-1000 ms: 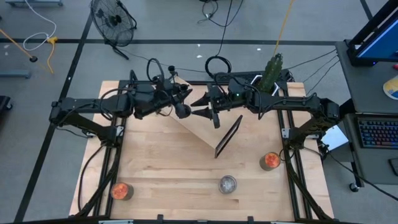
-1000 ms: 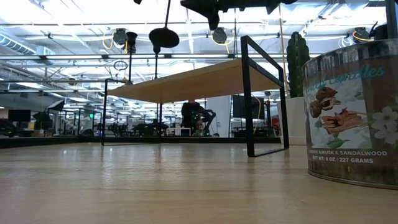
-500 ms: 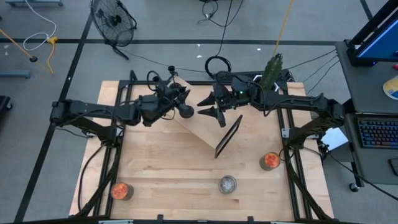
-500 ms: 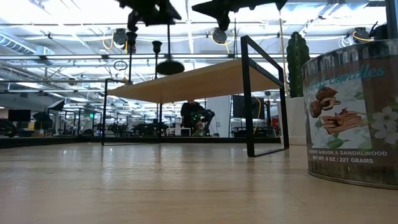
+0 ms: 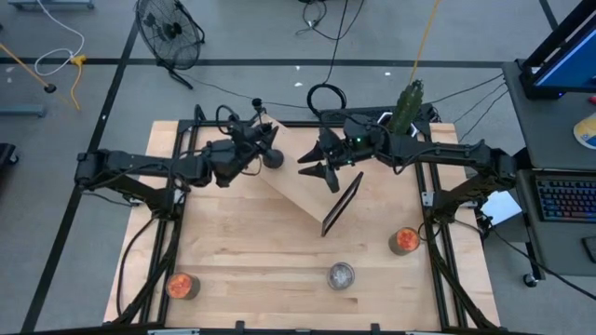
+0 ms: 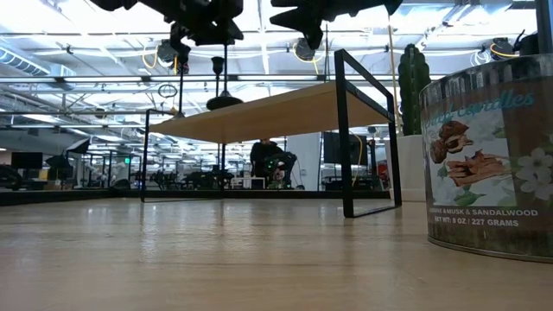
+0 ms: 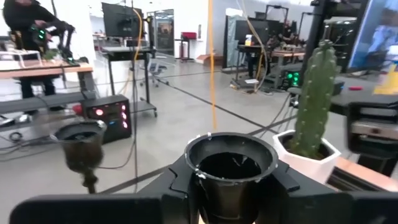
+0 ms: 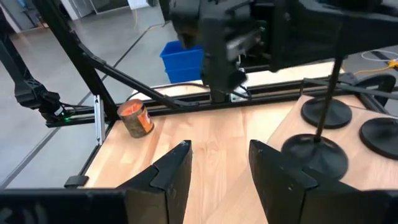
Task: Pick & Place candle stick holders
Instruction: Put the black candle holder on the shelf
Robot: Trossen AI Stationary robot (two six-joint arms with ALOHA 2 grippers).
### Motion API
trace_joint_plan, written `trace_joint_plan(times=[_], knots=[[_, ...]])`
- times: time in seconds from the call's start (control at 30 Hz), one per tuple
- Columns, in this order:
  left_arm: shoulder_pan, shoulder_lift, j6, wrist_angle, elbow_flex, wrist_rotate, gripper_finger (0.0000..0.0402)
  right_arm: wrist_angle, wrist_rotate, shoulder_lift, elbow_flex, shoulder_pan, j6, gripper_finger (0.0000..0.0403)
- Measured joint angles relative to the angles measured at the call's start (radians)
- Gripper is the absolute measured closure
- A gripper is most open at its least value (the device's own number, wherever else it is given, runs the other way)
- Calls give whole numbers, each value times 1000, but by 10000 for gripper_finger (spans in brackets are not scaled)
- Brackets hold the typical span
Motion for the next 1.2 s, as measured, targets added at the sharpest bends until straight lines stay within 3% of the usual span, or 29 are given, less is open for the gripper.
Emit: trace_joint_plan(times=[0.17, 0.47, 1.2], knots=[[30, 0, 5, -5, 0, -6, 279, -1, 0, 0, 0, 0, 3, 248], [73, 0, 6, -75, 0, 8, 295, 0, 0, 0, 0, 0, 7, 248], [102, 8, 4, -116, 0, 8, 277, 0, 0, 0, 0, 1, 8, 248]])
